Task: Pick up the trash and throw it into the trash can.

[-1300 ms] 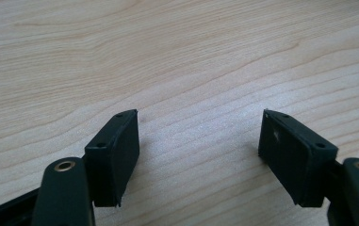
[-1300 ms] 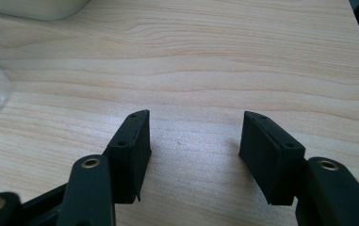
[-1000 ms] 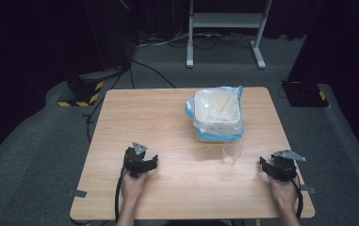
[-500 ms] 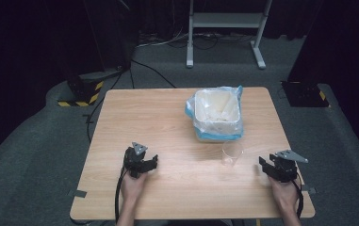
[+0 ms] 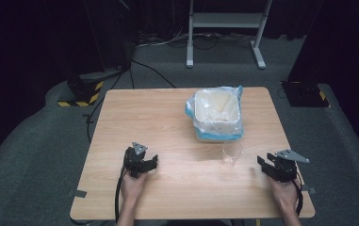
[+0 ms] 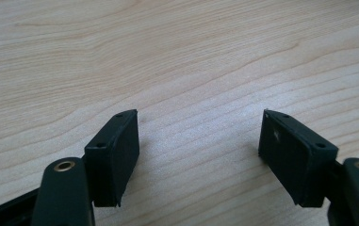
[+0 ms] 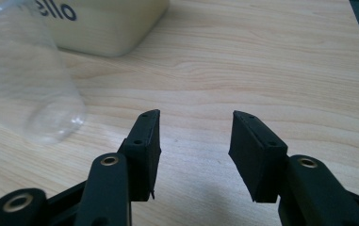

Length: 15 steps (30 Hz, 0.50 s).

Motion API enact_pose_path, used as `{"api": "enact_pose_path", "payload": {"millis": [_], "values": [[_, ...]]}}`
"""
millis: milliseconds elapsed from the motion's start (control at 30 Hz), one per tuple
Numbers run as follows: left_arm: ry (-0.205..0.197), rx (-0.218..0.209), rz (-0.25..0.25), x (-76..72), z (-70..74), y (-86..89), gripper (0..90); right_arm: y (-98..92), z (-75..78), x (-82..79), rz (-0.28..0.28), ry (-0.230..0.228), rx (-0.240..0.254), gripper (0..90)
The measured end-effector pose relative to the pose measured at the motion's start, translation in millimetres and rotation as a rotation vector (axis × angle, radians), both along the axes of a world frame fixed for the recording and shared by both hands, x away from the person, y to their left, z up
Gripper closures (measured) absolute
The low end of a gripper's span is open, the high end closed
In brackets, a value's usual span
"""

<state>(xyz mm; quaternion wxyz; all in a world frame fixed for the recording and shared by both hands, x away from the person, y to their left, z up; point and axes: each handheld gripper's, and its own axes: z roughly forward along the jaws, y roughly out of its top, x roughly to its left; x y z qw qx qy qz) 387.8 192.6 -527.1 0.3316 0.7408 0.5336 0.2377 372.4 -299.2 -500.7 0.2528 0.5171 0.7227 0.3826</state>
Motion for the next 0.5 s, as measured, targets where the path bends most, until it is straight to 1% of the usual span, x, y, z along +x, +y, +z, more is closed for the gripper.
{"api": "enact_pose_path", "payload": {"millis": [33, 200, 233, 267, 400, 500], "values": [[0.000, 0.000, 0.000, 0.0, 0.0, 0.0, 29.3, 1.4, 3.5, -0.5, 0.014, -0.002, 0.002, 54.9], [0.000, 0.000, 0.000, 0.0, 0.0, 0.0, 29.3, 3.6, 8.7, -0.8, 0.033, -0.008, 0.018, 56.9], [0.000, 0.000, 0.001, 0.0, 0.0, 0.0, 29.3, 4.9, 11.8, -0.7, 0.045, -0.012, 0.032, 57.6], [0.001, 0.002, -0.001, 0.0, 0.1, 0.1, 29.3, 5.5, 13.0, -0.9, 0.047, -0.011, 0.036, 57.9], [0.000, 0.000, 0.000, 0.0, 0.0, 0.0, 29.3, 8.2, 18.8, -2.6, 0.056, -0.038, 0.042, 59.3], [0.000, 0.000, 0.000, 0.0, 0.0, 0.0, 29.3, 10.1, 23.0, -3.3, 0.064, -0.045, 0.052, 60.0]]}}
